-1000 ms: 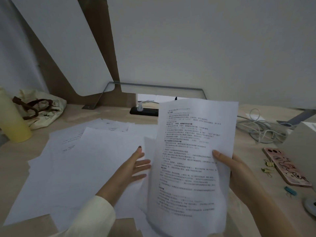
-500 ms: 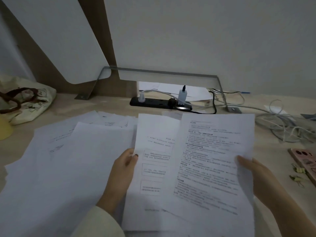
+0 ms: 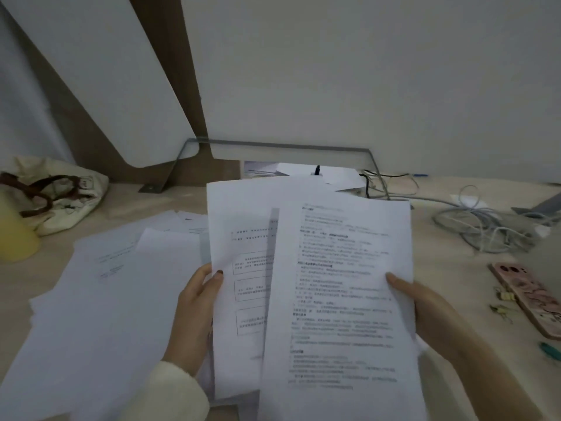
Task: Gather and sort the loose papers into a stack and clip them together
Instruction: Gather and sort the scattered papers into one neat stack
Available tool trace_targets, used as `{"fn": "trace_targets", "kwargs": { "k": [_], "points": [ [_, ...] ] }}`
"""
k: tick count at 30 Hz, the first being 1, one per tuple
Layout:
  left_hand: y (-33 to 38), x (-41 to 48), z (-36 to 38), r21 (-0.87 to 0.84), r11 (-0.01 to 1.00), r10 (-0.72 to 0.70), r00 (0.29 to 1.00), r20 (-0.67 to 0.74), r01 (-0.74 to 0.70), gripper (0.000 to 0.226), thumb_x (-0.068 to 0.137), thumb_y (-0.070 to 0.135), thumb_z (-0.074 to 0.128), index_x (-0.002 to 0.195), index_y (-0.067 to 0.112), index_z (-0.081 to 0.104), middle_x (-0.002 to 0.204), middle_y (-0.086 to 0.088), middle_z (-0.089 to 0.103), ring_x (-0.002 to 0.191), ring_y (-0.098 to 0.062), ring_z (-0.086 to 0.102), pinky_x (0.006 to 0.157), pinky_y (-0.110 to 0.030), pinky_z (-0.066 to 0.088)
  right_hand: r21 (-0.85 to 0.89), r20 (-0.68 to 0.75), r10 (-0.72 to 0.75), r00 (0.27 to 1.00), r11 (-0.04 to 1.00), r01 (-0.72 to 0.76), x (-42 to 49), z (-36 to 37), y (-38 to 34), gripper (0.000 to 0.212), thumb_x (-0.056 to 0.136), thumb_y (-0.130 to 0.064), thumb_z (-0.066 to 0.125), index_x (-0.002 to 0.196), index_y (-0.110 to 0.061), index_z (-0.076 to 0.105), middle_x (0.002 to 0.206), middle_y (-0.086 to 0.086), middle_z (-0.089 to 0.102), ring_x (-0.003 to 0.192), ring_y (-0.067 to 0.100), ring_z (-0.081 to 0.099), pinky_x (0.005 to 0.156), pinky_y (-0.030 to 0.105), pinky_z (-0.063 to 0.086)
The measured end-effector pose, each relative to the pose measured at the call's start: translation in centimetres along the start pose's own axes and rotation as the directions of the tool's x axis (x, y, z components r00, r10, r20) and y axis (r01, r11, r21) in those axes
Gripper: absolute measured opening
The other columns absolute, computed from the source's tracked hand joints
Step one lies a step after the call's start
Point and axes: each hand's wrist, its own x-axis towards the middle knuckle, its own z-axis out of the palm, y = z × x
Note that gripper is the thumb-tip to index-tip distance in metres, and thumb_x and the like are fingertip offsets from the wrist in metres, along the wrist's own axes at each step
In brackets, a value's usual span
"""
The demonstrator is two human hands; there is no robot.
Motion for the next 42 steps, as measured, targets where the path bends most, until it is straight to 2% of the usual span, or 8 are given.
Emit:
{"fn": "trace_targets", "kwargs": {
  "k": [12, 18, 20, 24, 27, 32, 37, 42],
  "points": [
    [2.6, -4.5, -2.7, 0.126, 0.972, 0.214, 0.971, -0.103, -0.201, 0.042, 0.092, 0.010, 0.053, 0.131, 0.017, 0.042, 0.132, 0.001, 0.050, 0.122, -0.017, 0.048, 0.094, -0.027, 0.039, -0.642, 0.027, -0.337, 0.941, 0.716, 0.275, -4.9, 3.1, -3.1, 0.021, 0.094, -0.019, 0.049, 0.088, -0.024, 0.069, 0.088, -0.003, 0.074, 0.075, 0.003, 0.070, 0.074, 0.029, 0.055],
    [10.1, -2.1, -1.0, 0.668, 0.394, 0.700, 0.677, 0.226, -0.631, 0.041, 0.092, 0.027, 0.053, 0.132, 0.018, 0.048, 0.147, -0.004, 0.034, 0.138, -0.018, 0.026, 0.108, -0.027, 0.018, -0.839, 0.186, -0.500, 0.846, 0.367, 0.402, -6.7, 3.9, -7.4, 0.028, 0.091, -0.006, 0.045, 0.092, -0.028, 0.064, 0.091, -0.008, 0.067, 0.086, 0.013, 0.062, 0.073, 0.027, 0.048],
    [12.9, -1.2, 1.4, 0.659, 0.227, 0.651, 0.615, 0.446, -0.717, 0.046, 0.087, 0.041, 0.046, 0.127, 0.019, 0.054, 0.141, -0.001, 0.042, 0.137, -0.017, 0.028, 0.111, -0.029, 0.017, -0.871, 0.228, -0.513, 0.827, 0.272, 0.408, -6.8, 4.7, -8.4, 0.022, 0.091, -0.014, 0.044, 0.099, -0.015, 0.065, 0.095, 0.002, 0.068, 0.089, 0.021, 0.062, 0.077, 0.036, 0.049],
    [15.2, -1.2, 5.5, 0.608, 0.397, 0.084, 0.687, 0.722, -0.687, 0.019, 0.092, 0.031, 0.051, 0.108, 0.027, 0.062, 0.102, 0.018, 0.055, 0.089, 0.006, 0.050, 0.083, -0.012, 0.041, -0.872, 0.329, -0.527, 0.784, 0.149, 0.466, -6.5, 6.3, -10.3, 0.026, 0.085, -0.027, 0.038, 0.090, -0.014, 0.060, 0.086, 0.005, 0.066, 0.082, 0.026, 0.060, 0.073, 0.042, 0.048],
    [14.1, -0.8, 6.5, 0.645, 0.297, -0.058, 0.661, 0.749, -0.705, 0.016, 0.094, 0.012, 0.047, 0.085, 0.010, 0.061, 0.092, -0.006, 0.061, 0.079, -0.018, 0.057, 0.074, -0.027, 0.046, -0.880, 0.348, -0.523, 0.778, 0.105, 0.463, -5.7, 6.8, -10.9, 0.024, 0.089, -0.021, 0.041, 0.096, -0.007, 0.059, 0.089, 0.012, 0.066, 0.084, 0.031, 0.059, 0.075, 0.040, 0.048],
    [12.9, 0.5, 3.4, 0.670, 0.340, 0.144, 0.740, 0.657, -0.661, 0.021, 0.094, 0.031, 0.046, 0.082, 0.026, 0.062, 0.075, 0.005, 0.063, 0.067, -0.010, 0.059, 0.061, -0.021, 0.041, -0.872, 0.098, -0.659, 0.746, 0.305, 0.384, -5.0, 4.3, -12.2, 0.021, 0.095, -0.010, 0.046, 0.105, -0.003, 0.062, 0.096, 0.005, 0.061, 0.089, 0.020, 0.054, 0.072, 0.029, 0.034],
    [13.6, 0.4, -2.8, 0.437, 0.670, 0.484, 0.799, 0.357, -0.601, 0.013, 0.092, 0.025, 0.051, 0.091, 0.032, 0.062, 0.087, 0.017, 0.071, 0.073, 0.000, 0.068, 0.057, -0.015, 0.052, -0.672, -0.291, -0.718, 0.633, 0.624, 0.399, -5.1, 1.7, -12.9, 0.017, 0.092, -0.005, 0.051, 0.106, -0.007, 0.060, 0.097, 0.007, 0.057, 0.083, 0.023, 0.056, 0.072, 0.027, 0.037],
    [13.3, -1.4, -5.4, 0.156, 0.819, 0.529, 0.832, 0.167, -0.553, 0.018, 0.091, 0.015, 0.052, 0.092, 0.028, 0.065, 0.084, 0.020, 0.074, 0.078, -0.001, 0.070, 0.060, -0.013, 0.054, -0.465, -0.399, -0.588, 0.704, 0.791, 0.397, -3.4, 3.5, -10.6, 0.034, 0.093, -0.006, 0.048, 0.126, -0.007, 0.053, 0.110, 0.009, 0.057, 0.096, 0.021, 0.051, 0.082, 0.034, 0.037]
  ]
}}
